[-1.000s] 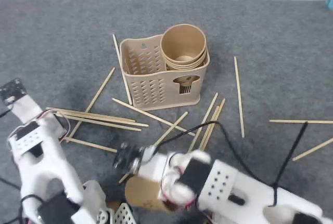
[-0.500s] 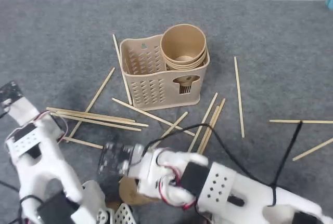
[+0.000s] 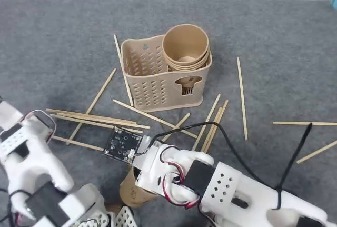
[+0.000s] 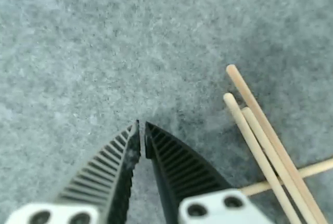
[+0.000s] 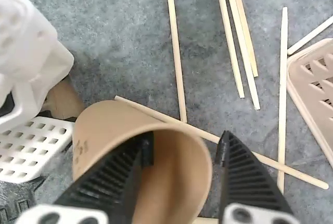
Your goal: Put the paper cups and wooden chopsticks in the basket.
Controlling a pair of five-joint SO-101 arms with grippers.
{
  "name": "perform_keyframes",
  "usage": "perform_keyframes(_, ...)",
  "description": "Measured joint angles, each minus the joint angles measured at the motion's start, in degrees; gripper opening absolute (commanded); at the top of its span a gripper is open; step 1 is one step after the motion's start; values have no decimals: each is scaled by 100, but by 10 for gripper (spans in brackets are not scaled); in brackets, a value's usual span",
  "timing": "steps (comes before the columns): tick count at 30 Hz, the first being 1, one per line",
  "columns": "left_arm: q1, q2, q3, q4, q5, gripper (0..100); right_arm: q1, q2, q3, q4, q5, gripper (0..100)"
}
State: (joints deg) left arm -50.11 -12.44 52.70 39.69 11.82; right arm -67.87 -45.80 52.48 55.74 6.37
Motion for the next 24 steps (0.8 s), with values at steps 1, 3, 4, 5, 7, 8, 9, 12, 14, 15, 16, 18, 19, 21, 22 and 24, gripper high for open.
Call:
perform_keyframes(1, 0, 88, -62, 0, 18, 13, 0, -88, 0, 26, 0, 210)
perform_keyframes(3, 0, 202, -123, 0, 18, 13, 105, -325, 0, 149, 0, 221)
perform_keyframes(4, 0, 220, -123, 0, 18, 13, 211, -431, 0, 211, 0, 241)
perform_keyframes(5, 0, 229, -123, 0, 18, 13, 316, -519, 0, 264, 0, 269)
perform_keyframes(7, 0, 229, -123, 0, 18, 13, 519, -598, 9, 316, 0, 306)
perform_keyframes(8, 0, 229, -123, 0, 18, 13, 563, -615, 70, 316, 0, 307)
perform_keyframes(9, 0, 229, -123, 0, 26, 13, 571, -624, 149, 316, 0, 307)
perform_keyframes(12, 0, 229, -123, 0, 26, 13, 527, -633, 492, 202, -18, 307)
perform_keyframes(14, 0, 229, -123, 0, 26, 13, 404, -633, 703, 97, -18, 307)
perform_keyframes(15, 0, 229, -123, 0, 26, 13, 334, -633, 747, 53, -26, 307)
perform_keyframes(16, 0, 229, -123, 0, 26, 13, 264, -633, 756, 44, -35, 307)
perform_keyframes(18, 0, 229, -123, 0, 35, 13, 149, -651, 756, 44, -53, 306)
perform_keyframes(19, 0, 229, -123, 0, 35, 13, 105, -651, 756, 44, -53, 301)
perform_keyframes(21, 0, 229, -123, 0, 35, 13, -18, -659, 774, 44, -53, 246)
perform_keyframes(22, 0, 229, -123, 0, 35, 13, -62, -659, 809, 44, -53, 195)
perform_keyframes(24, 0, 229, -123, 0, 35, 13, -88, -659, 853, 44, -53, 73)
